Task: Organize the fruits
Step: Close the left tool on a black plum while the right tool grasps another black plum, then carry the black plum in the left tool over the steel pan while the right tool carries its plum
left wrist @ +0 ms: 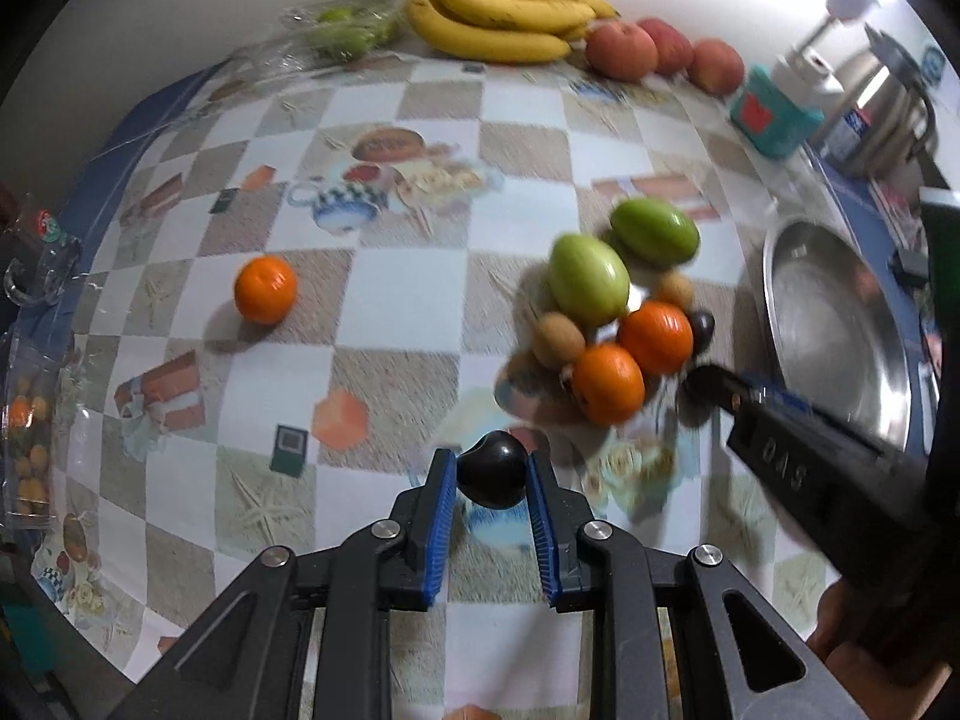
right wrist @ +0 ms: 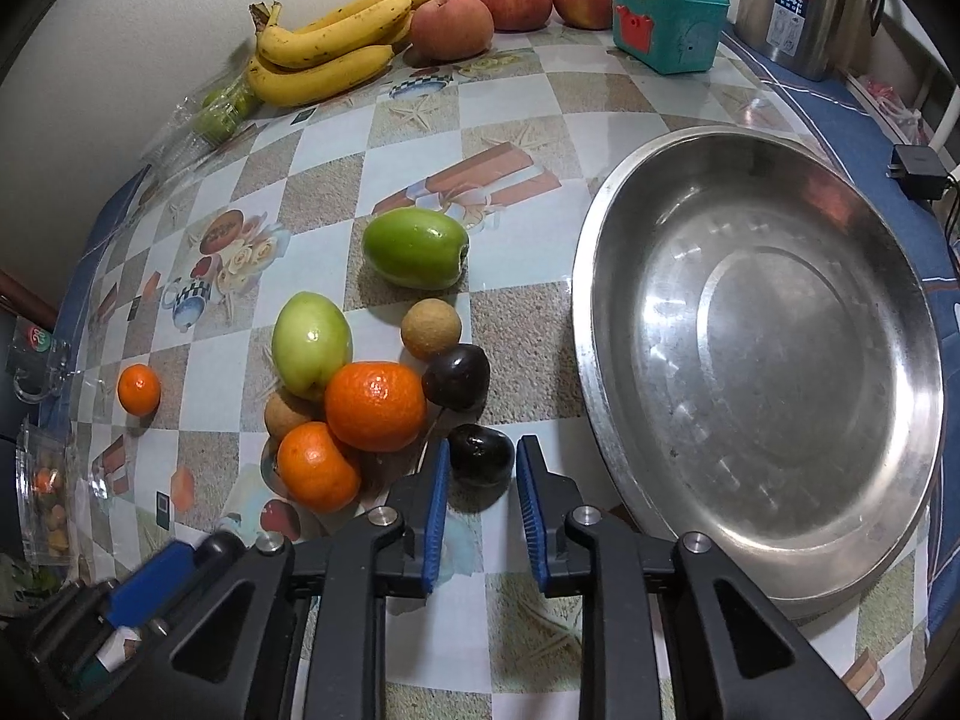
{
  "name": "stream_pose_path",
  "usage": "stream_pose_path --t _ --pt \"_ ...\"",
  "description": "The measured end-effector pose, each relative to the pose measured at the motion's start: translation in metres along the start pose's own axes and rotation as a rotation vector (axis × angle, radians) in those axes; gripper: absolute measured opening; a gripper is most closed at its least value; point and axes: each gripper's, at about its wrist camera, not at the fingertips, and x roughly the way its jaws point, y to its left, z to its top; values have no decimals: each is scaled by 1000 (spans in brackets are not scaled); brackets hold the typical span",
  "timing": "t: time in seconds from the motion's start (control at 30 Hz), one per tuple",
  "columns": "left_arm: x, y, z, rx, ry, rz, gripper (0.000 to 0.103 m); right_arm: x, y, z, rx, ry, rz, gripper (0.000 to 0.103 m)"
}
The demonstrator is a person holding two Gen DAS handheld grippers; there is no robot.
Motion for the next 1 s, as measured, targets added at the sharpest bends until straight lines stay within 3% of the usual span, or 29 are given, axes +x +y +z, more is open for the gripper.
stream_pose_path --t 0.3,0.7,1.0 --pt "-4 15 10 -84 -29 -7 26 2 3 2 -13 -2 -1 22" --pt "-11 19 21 -125 -61 -37 26 -7 -6 0 30 -6 50 21" --pt "-19 -1 41 -103 -111 -62 26 -43 -21 6 103 -91 108 21"
